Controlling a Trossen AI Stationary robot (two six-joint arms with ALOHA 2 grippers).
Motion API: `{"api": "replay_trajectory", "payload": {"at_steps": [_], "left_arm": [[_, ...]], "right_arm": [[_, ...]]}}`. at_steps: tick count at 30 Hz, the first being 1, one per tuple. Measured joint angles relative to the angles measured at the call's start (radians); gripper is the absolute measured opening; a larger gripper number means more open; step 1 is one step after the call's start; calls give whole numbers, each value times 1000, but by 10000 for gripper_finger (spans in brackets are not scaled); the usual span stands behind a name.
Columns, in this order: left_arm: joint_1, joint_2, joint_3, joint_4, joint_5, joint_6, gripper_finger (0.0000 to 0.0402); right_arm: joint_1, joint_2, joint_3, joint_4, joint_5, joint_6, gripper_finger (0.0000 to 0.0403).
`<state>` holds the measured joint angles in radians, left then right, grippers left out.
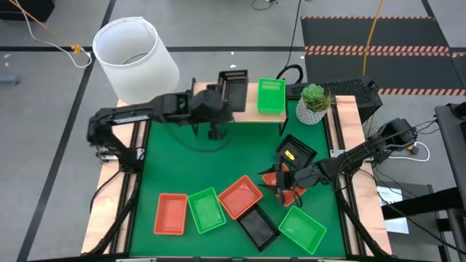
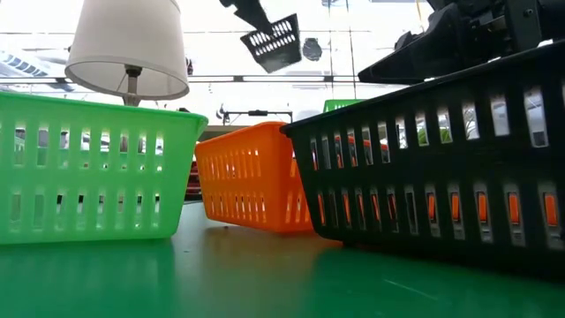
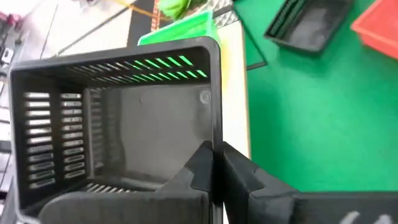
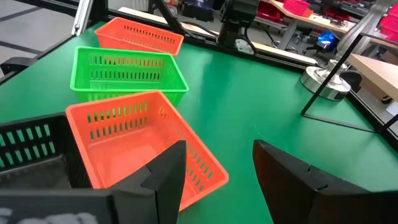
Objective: Stack baskets on shelf by color
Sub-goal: Put the top left black basket on the shelf
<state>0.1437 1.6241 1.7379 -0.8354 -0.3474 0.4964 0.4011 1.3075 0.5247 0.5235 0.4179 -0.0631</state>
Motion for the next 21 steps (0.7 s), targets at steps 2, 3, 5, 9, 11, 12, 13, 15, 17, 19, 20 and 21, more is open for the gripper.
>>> {"api": "replay_trajectory", "payload": {"at_steps": [2, 3, 5, 9, 11, 12, 13, 15, 17, 19, 20, 21], "left_arm": [[24, 46, 36, -20, 26, 0, 7], [35, 66, 53, -24, 41, 0, 7], [54, 105, 79, -41, 65, -1, 14], [83, 159, 100, -52, 74, -1, 25], [99, 180, 100, -53, 85, 0, 19], [107, 189, 100, -54, 94, 0, 15], [116, 198, 100, -54, 99, -1, 10], [131, 216, 100, -51, 110, -1, 8], [144, 227, 100, -54, 113, -2, 14], [151, 242, 100, -50, 113, -2, 25], [157, 245, 100, -54, 115, -3, 29], [160, 250, 100, -57, 118, -7, 31]], "right_arm": [[0, 0, 0, -2, 0, -1, 183], [0, 0, 0, -1, 0, -1, 183], [0, 0, 0, -2, 0, -1, 183], [0, 0, 0, -6, 0, -1, 183], [0, 0, 0, -13, 0, -1, 183], [0, 0, 0, -15, 0, -1, 183], [0, 0, 0, -16, 0, -1, 183], [0, 0, 0, -20, 0, -1, 183], [0, 0, 0, -21, 0, -1, 183], [0, 0, 0, -21, 0, 0, 183], [0, 0, 0, -22, 0, 2, 183], [0, 0, 0, -25, 0, 2, 183]]}}
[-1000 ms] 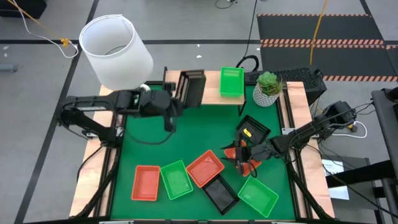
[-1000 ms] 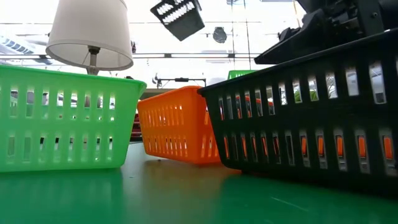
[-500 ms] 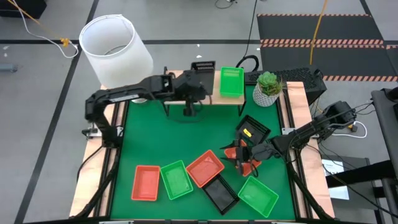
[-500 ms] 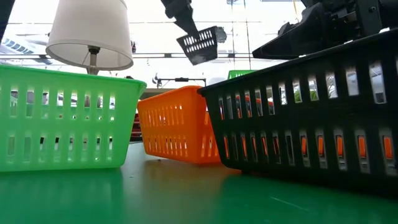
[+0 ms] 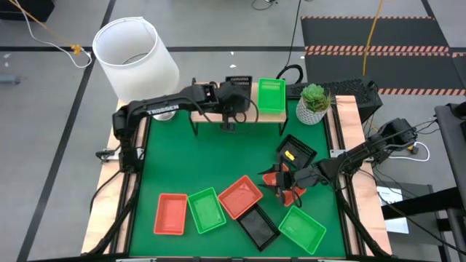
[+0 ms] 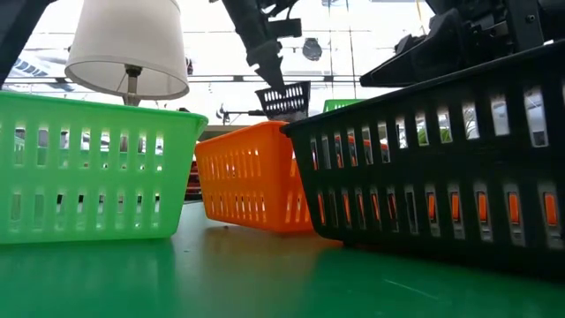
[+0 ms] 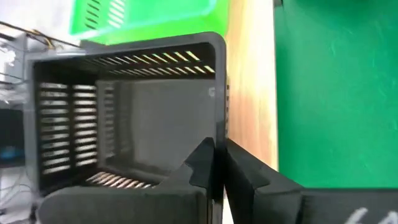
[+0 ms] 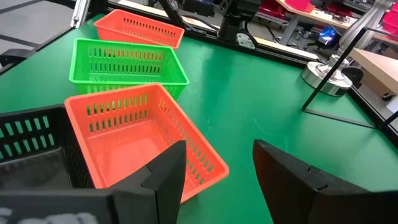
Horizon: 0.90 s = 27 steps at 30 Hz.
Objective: Stack baskets on shelf by color
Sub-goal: Put the top left black basket on the shelf, then adjust the green basket on the shelf
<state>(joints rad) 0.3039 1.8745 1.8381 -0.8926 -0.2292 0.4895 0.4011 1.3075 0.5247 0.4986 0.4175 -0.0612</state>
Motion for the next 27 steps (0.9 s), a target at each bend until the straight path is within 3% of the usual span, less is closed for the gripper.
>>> {"api": "replay_trajectory", "payload": {"at_steps": [8, 16, 27], "left_arm": [[11, 29, 0, 0, 21, -1, 8], [13, 47, 0, 16, 22, 0, 40], [13, 47, 0, 25, 21, -34, 27]], "right_arm": [[0, 0, 0, -4, 0, 1, 183], [0, 0, 0, -6, 0, 1, 183], [0, 0, 0, -5, 0, 1, 183]]}}
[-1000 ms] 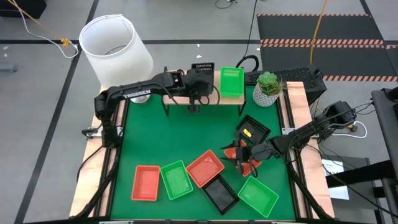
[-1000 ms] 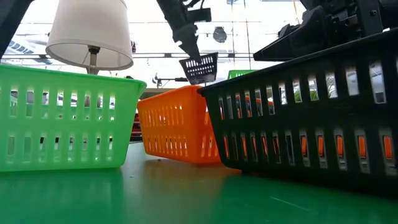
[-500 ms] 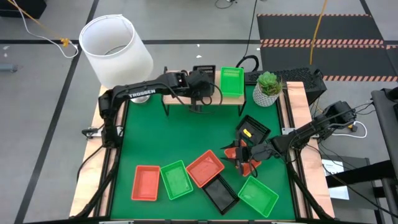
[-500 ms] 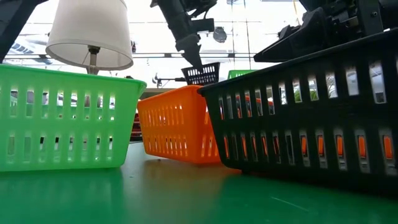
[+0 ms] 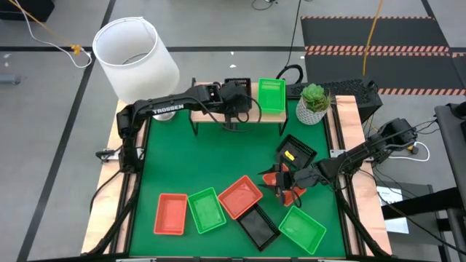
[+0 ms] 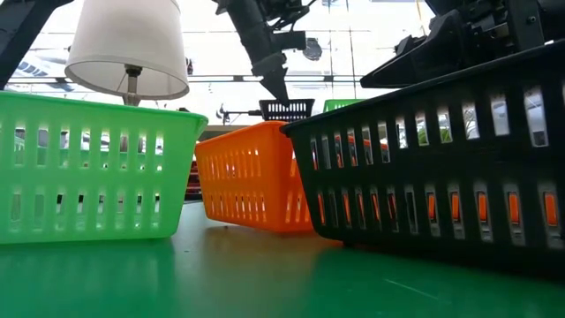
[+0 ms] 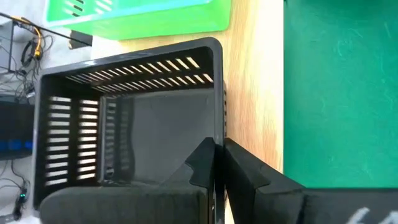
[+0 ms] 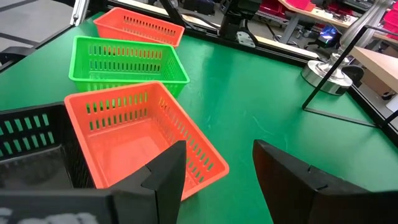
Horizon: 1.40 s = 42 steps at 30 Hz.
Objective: Stack baskets on shelf by color
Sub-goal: Adjust the green basket on the shelf
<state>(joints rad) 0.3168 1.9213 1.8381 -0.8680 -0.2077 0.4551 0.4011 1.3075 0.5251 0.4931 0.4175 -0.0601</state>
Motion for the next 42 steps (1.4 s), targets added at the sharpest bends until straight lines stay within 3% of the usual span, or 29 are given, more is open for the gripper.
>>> {"api": "replay_trajectory", "payload": {"at_steps": [27, 42], "left_arm": [[-3, 0, -1, -2, 0, 8, 28], [-29, -33, -2, 35, -32, -18, 155]], "right_arm": [[0, 0, 0, 0, 0, 0, 183], [-3, -1, 1, 27, 0, -39, 183]]}}
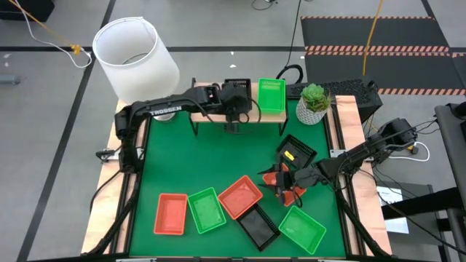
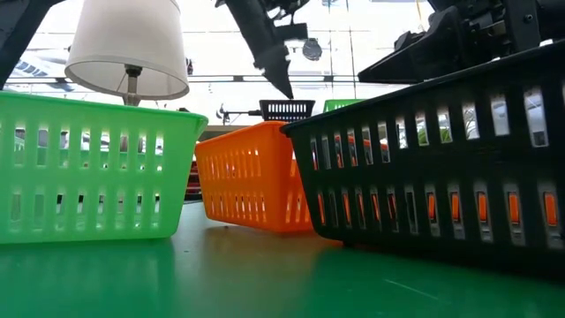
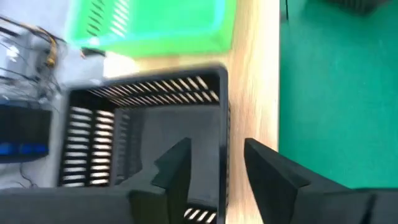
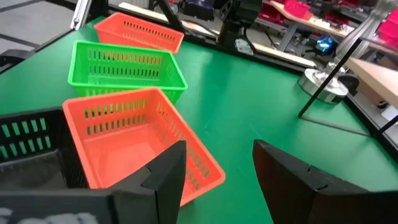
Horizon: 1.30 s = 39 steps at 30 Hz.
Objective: Stack baskets on shelf by color
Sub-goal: Adjust the green basket on the shelf
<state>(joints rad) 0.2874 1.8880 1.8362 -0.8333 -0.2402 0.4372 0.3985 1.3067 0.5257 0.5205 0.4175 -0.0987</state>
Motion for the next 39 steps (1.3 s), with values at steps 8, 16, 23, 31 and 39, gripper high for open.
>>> {"api": "replay_trajectory", "payload": {"at_steps": [8, 16, 23, 31, 39], "left_arm": [[-70, -130, 0, -9, -5, -159, 180], [-224, -268, -143, 59, -21, -302, 151], [-332, -392, -425, 387, -115, -267, 148], [-403, -415, -499, 636, -134, -296, 147], [-448, -413, -515, 592, -188, -299, 147]], "right_arm": [[0, -9, 0, 7, 33, -19, 183], [-17, -103, 0, -46, 84, 0, 183], [-105, -216, 0, -67, 29, 68, 176], [-306, -301, 184, -297, -127, 117, 140], [-450, -162, 582, -894, -189, 78, 131]]}}
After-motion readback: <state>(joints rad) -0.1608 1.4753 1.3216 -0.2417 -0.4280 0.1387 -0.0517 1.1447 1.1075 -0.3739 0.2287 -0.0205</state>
